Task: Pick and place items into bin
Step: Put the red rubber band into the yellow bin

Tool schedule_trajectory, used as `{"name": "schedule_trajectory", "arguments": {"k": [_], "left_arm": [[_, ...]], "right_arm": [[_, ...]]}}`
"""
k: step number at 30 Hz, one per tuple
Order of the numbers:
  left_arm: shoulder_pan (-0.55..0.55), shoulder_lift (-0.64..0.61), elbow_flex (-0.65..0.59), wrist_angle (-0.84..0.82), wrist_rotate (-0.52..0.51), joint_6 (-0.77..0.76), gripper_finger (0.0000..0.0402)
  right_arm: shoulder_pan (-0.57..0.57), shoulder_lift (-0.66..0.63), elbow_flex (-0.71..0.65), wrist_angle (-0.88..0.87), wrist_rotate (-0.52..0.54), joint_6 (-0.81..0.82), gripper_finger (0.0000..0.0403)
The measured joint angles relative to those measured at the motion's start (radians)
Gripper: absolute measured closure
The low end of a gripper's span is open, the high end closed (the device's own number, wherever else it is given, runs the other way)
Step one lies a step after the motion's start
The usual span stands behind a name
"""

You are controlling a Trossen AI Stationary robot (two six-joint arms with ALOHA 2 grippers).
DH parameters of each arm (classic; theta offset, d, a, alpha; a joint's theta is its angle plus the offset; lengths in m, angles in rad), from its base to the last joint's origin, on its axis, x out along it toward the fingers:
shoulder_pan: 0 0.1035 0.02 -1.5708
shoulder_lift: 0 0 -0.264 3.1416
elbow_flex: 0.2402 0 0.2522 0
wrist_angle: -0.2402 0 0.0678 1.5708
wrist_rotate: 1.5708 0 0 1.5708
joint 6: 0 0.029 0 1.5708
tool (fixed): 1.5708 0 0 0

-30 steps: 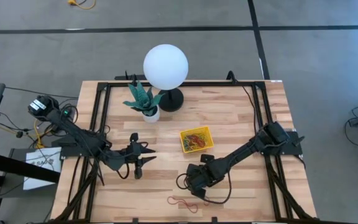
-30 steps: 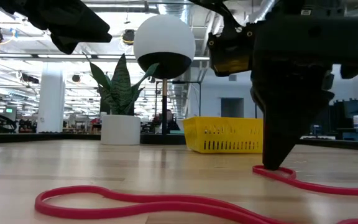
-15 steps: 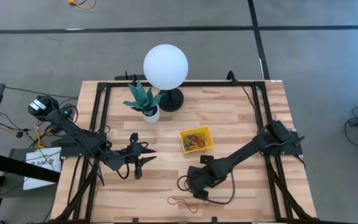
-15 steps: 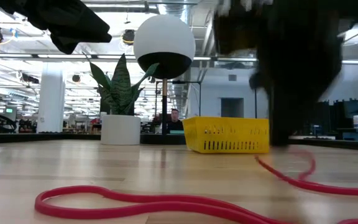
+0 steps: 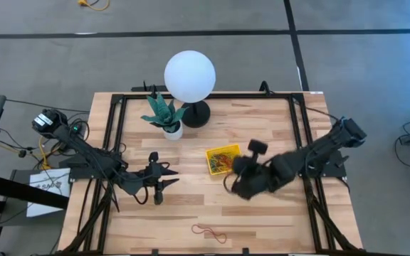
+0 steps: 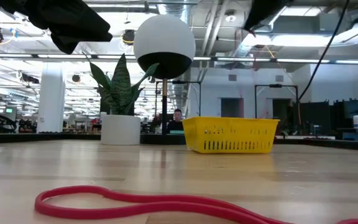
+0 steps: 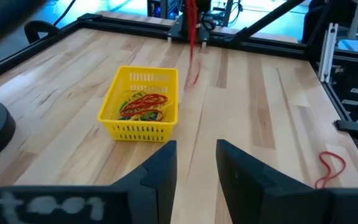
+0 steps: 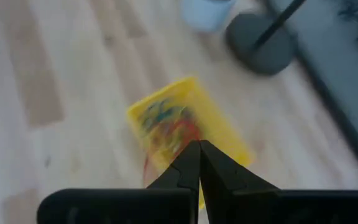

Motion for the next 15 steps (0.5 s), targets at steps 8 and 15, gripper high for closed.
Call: {"name": "schedule_trajectory", "arguments": {"k": [8,15], "left_arm": [[0.000,0.000,0.000,-0.008,0.000,0.000,0.0299],[0.000,0.000,0.000,-0.012,0.000,0.003,0.0299]], "right_arm": [[-0.157,0.007,0.000,0.003,-0.018,-0.072,0.0402],[-0.242,0.167,0.000,0.015,-0.140,-0.123,0.0403]]}}
